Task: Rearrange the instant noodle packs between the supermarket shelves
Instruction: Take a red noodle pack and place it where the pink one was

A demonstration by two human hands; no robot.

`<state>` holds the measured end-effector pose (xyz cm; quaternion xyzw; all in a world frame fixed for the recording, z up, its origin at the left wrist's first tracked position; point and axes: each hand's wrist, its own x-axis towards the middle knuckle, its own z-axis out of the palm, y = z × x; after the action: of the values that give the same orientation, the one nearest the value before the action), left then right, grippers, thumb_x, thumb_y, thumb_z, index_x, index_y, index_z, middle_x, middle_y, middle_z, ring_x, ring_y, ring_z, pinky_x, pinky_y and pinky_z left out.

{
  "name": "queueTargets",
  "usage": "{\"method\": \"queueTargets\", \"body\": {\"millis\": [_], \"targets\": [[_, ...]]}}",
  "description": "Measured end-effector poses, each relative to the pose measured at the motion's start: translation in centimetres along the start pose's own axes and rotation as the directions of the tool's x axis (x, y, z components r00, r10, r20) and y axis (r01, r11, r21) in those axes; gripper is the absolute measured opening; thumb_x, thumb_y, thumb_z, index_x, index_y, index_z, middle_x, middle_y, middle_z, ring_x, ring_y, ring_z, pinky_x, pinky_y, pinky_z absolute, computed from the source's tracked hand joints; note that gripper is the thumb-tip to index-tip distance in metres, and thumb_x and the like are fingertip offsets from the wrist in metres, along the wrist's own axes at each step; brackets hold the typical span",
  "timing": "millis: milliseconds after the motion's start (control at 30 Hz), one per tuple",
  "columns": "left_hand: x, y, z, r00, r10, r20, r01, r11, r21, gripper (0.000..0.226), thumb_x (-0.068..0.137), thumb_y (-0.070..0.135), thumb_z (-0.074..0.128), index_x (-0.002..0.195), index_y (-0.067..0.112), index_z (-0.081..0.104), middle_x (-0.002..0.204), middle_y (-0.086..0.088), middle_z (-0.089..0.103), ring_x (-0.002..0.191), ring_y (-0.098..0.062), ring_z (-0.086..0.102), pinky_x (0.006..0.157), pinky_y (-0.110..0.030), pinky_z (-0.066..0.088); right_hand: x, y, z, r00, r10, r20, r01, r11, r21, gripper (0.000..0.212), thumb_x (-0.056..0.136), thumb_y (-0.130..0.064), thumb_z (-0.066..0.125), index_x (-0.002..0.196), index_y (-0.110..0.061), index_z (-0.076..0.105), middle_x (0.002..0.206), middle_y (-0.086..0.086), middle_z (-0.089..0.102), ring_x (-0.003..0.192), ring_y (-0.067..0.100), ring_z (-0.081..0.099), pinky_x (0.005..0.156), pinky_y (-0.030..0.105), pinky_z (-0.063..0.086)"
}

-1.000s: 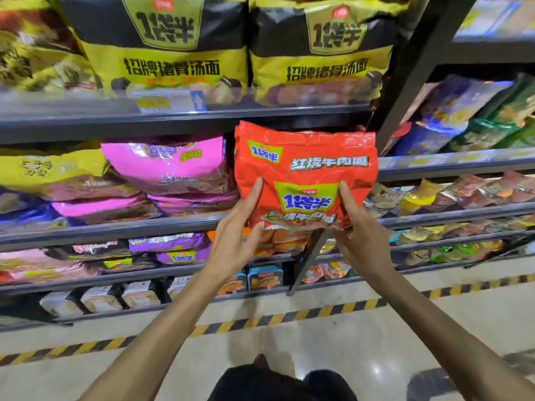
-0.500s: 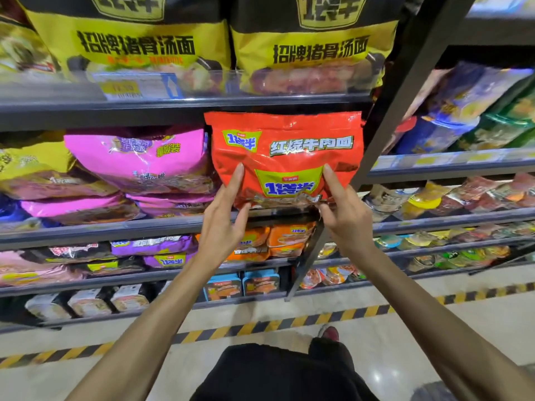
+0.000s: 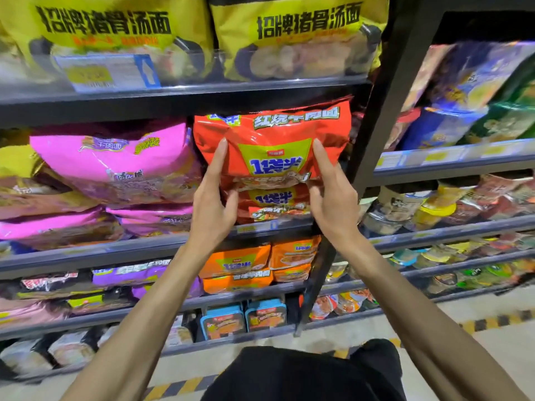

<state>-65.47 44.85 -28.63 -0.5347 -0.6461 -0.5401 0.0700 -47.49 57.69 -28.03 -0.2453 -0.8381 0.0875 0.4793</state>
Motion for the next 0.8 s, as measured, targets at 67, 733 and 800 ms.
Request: {"method": "queueTargets", "body": {"millis": [67, 733, 800], "targets": [[-0.3, -0.2, 0.5, 1.0, 0.004, -0.018, -0.004, 1.0, -0.004, 0.095, 0.091, -0.011, 0.058, 0.156, 0.044, 0.016, 0.155, -0.003, 0.049, 0.101, -0.024, 0.067, 0.08, -0.001, 0.044, 0.1, 0.0, 0.5, 0.999, 0.037, 0.005, -0.037, 0.999, 0.026, 0.095, 0.087, 0.011, 0.056, 0.147, -0.046, 0.009, 0.142, 0.014, 0.053, 0.109, 0.027, 0.064, 0.076, 0.037, 0.056], [2.2, 1.9, 0.6, 0.981, -0.192, 0.026, 0.188, 0.976, 0.108, 0.074, 0.102, 0.026, 0.059, 0.162, 0.023, 0.017, 0.162, 0.0, 0.037, 0.146, -0.021, 0.041, 0.112, -0.031, 0.035, 2.7, -0.3, 0.7, 0.962, 0.213, 0.169, -0.229, 0.97, 0.078, 0.083, 0.099, -0.006, 0.052, 0.154, -0.046, 0.004, 0.133, 0.009, 0.043, 0.115, 0.024, 0.053, 0.086, 0.044, 0.055], [2.0, 2.3, 0.3, 0.978, -0.203, 0.047, 0.198, 0.975, 0.096, 0.075, 0.102, 0.023, 0.059, 0.162, 0.024, 0.014, 0.165, 0.004, 0.032, 0.149, -0.019, 0.037, 0.116, -0.032, 0.033, 2.5, -0.9, 0.5, 0.96, 0.219, 0.172, -0.236, 0.968, 0.084, 0.088, 0.098, -0.01, 0.056, 0.153, -0.05, 0.001, 0.138, 0.012, 0.041, 0.121, 0.026, 0.051, 0.087, 0.044, 0.055]]}}
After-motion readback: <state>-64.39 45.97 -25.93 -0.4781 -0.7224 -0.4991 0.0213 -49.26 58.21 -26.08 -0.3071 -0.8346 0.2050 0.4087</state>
